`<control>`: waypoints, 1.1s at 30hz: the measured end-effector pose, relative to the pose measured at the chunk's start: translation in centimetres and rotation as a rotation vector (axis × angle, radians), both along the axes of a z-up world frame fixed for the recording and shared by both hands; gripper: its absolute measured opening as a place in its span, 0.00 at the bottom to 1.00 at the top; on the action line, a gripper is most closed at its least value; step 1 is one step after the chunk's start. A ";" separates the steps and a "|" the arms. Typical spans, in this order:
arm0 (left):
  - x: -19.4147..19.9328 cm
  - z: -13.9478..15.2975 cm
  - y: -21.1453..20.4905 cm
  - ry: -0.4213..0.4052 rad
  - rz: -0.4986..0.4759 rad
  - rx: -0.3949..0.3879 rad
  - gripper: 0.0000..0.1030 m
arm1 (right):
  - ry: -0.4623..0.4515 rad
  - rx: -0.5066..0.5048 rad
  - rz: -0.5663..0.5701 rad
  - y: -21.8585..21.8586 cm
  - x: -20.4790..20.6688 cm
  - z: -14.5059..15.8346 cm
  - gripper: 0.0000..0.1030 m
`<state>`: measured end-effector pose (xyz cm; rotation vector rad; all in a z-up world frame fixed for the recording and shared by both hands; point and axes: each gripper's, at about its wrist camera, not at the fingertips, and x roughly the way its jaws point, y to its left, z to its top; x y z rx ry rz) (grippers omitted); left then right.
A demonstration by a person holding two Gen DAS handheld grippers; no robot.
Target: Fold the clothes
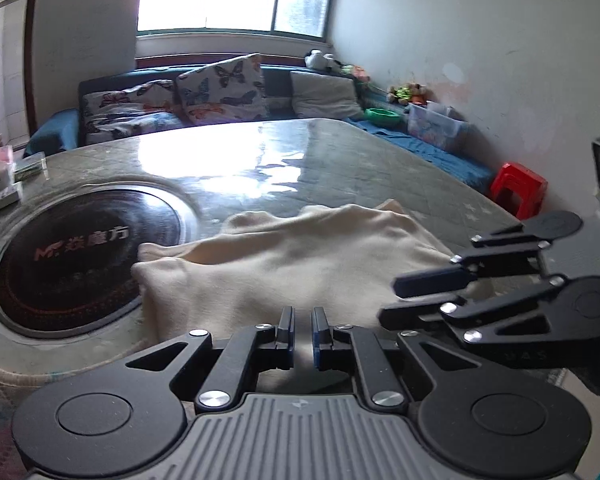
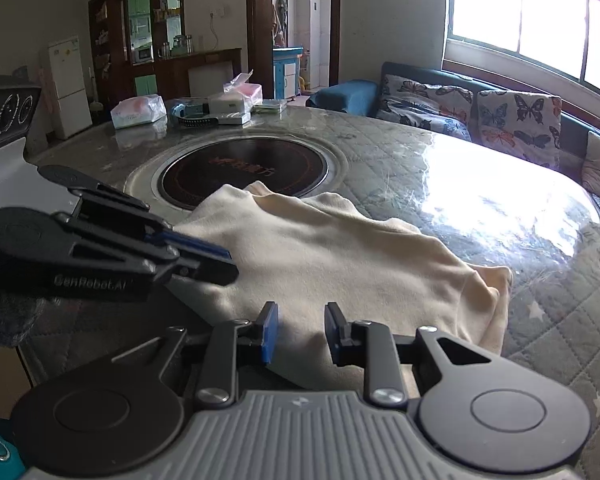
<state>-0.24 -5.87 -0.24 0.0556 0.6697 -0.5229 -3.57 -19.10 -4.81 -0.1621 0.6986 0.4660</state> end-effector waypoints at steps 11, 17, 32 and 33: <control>0.7 -0.4 3.7 0.020 0.113 -0.019 0.10 | -0.007 0.013 -0.010 -0.4 -0.1 0.2 0.25; 0.9 -0.3 3.4 0.024 0.112 -0.022 0.10 | 0.010 0.028 -0.029 -1.1 -0.2 -0.2 0.25; 4.8 0.0 0.0 0.018 0.075 0.016 0.10 | 0.027 0.078 -0.182 -5.9 1.7 -0.1 0.25; 5.1 0.0 -0.1 0.021 0.076 0.015 0.10 | 0.017 0.071 -0.179 -5.9 1.8 0.1 0.25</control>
